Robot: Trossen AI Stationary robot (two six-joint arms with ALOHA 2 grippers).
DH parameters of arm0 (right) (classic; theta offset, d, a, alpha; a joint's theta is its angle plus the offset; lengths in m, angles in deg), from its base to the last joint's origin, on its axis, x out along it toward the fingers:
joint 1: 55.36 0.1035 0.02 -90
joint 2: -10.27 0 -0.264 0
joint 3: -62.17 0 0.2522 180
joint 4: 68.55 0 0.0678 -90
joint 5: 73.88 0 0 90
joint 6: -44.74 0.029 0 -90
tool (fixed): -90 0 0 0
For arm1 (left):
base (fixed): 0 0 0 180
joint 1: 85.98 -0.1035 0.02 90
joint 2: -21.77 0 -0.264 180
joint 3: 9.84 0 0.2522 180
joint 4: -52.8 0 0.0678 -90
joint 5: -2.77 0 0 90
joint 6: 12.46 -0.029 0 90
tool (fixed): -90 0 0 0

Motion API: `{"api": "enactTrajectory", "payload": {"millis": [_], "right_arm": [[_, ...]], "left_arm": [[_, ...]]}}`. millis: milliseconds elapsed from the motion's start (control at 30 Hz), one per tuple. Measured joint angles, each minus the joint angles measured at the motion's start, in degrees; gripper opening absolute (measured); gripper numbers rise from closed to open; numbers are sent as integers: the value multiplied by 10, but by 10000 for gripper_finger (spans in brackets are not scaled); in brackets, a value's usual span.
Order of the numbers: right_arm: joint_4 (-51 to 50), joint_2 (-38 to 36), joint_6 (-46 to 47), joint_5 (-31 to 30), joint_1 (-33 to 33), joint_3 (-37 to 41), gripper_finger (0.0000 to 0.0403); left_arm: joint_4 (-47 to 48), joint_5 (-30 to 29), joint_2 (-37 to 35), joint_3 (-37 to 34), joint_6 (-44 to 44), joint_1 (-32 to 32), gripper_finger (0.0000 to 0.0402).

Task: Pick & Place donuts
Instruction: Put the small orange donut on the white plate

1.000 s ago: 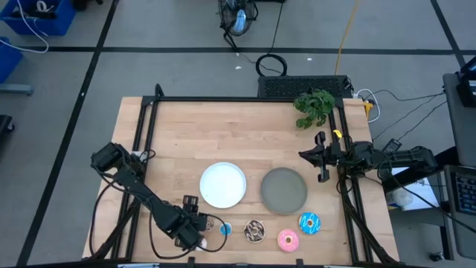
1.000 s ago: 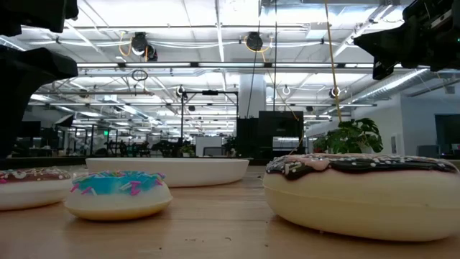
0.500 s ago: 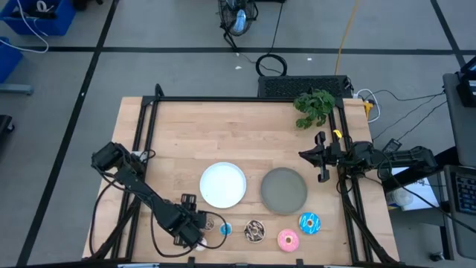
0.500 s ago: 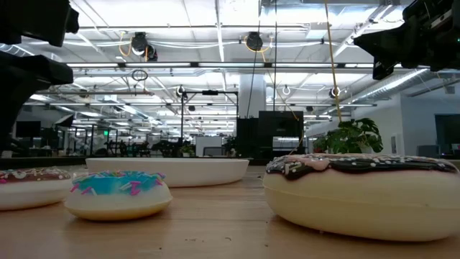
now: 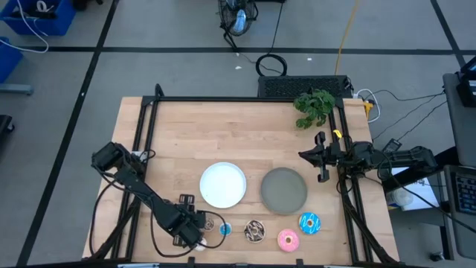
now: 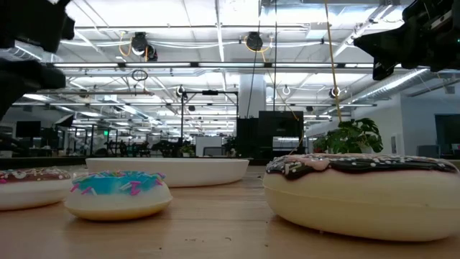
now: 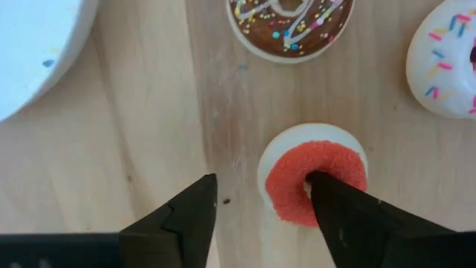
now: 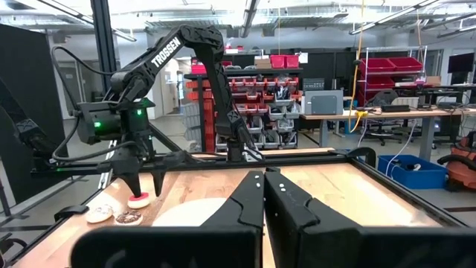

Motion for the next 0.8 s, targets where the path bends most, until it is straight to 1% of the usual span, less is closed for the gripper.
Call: {"api": "enactTrajectory", "payload": {"millis": [167,233,433,533,667,733,800], "right_arm": [[0,0,0,0,0,0,0],[0,0,0,0,0,1,0],[0,0,0,-2,0,0,0],[0,0,0,-2,0,0,0],[0,0,0,-2,0,0,0],[0,0,0,-2,0,0,0],[0,0,0,-2,0,0,0]], "left_arm": [[-71,44,-2,-41,11,-7,167],[-96,50,-3,-54,12,-10,154],[-98,53,-3,-52,-5,-16,122],[-78,60,0,-37,-16,-21,90],[-19,53,2,-1,-69,-31,24],[13,47,2,23,-102,-38,13],[49,34,2,51,-130,-47,18]]}}
